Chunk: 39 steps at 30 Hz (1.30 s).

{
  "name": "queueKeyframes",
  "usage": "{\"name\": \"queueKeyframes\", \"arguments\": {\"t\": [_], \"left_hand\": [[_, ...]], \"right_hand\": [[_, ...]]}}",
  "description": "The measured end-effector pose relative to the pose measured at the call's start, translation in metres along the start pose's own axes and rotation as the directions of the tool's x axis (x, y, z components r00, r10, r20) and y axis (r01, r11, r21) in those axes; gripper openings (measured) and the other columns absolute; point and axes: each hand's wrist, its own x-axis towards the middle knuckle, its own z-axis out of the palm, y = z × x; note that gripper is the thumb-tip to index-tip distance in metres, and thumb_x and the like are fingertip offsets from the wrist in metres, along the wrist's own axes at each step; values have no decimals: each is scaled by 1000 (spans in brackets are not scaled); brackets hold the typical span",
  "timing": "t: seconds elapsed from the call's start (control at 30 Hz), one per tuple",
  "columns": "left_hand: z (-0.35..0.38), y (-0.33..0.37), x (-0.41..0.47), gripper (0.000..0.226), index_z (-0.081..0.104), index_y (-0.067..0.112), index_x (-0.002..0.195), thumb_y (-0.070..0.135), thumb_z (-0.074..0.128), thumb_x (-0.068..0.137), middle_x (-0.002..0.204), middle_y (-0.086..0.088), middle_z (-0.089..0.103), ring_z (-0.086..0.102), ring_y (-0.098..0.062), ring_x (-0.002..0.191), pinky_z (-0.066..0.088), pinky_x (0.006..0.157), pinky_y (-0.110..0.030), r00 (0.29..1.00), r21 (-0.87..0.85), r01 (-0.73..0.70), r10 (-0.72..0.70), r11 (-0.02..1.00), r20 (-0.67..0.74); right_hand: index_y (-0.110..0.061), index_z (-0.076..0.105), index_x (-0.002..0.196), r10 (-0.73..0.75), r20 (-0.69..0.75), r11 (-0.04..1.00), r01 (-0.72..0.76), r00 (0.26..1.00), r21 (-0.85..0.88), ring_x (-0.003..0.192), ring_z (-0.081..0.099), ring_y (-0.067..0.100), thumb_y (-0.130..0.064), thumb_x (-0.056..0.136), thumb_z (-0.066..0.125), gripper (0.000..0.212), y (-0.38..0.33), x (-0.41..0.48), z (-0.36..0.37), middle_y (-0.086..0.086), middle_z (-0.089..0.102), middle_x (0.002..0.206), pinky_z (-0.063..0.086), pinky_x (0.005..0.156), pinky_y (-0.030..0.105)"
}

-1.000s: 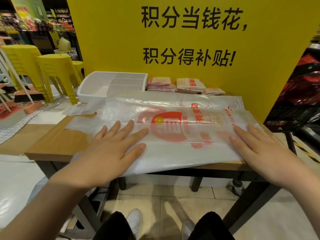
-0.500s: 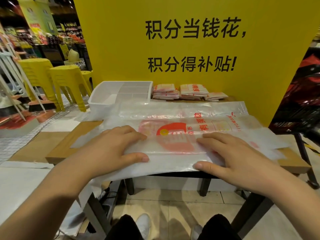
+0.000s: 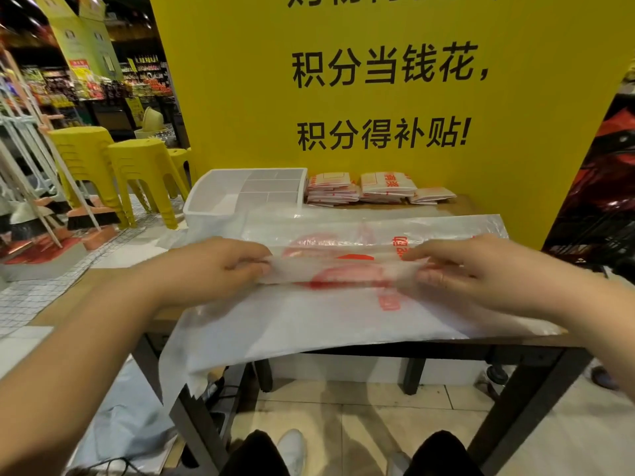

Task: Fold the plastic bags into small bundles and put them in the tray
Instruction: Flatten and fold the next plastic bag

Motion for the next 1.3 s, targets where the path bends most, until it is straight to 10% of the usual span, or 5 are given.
{"name": "queueKeyframes", "arguments": {"t": [0.23, 0.4, 0.8, 1.1, 1.3], "left_hand": [[-19, -5, 28, 35, 55, 41, 126, 46, 64, 92, 114, 10, 61, 60, -13, 103, 47, 84, -33, 972, 48, 98, -85, 994, -221], [5, -14, 35, 49, 48, 35, 137, 35, 67, 92, 134, 4, 54, 51, -20, 125, 43, 104, -43, 962, 149, 101, -58, 984, -265], [66, 64, 32, 50, 27, 31, 155, 41, 31, 106, 164, 8, 20, 14, -12, 149, 10, 123, -33, 983, 133, -107, 125, 985, -133], [74, 71, 48, 33, 51, 31, 132, 37, 29, 107, 135, 8, 48, 40, -17, 126, 33, 107, -39, 967, 60, -46, 59, 997, -246], [85, 68, 56, 40, 37, 29, 145, 22, 29, 106, 148, 7, 37, 28, -14, 139, 14, 115, -30, 978, -1, -31, 30, 1000, -205]], "right_hand": [[-44, 50, 131, 110, -135, 944, -146, 985, -296, 85, 54, 10, -67, 91, 48, 47, 6, 42, -20, -23, 57, 88, 39, 63, 29], [-35, 47, 139, 113, -174, 940, -162, 978, -300, 114, 56, 21, -68, 93, 43, 57, 16, 47, 5, -7, 61, 125, 43, 89, 35], [-35, 37, 151, 9, -124, 999, -16, 992, -49, 144, 32, 21, -41, 104, 34, 48, -23, 51, 55, -4, 34, 158, 30, 117, 40], [-33, 60, 125, 44, -187, 998, -33, 981, 62, 116, 51, 19, -47, 102, 35, 36, -41, 60, 68, -6, 58, 125, 43, 98, 42], [-28, 58, 126, 136, -214, 979, -98, 967, 180, 119, 47, 20, -45, 101, 45, 33, -43, 67, 75, -2, 53, 125, 41, 102, 42]]}}
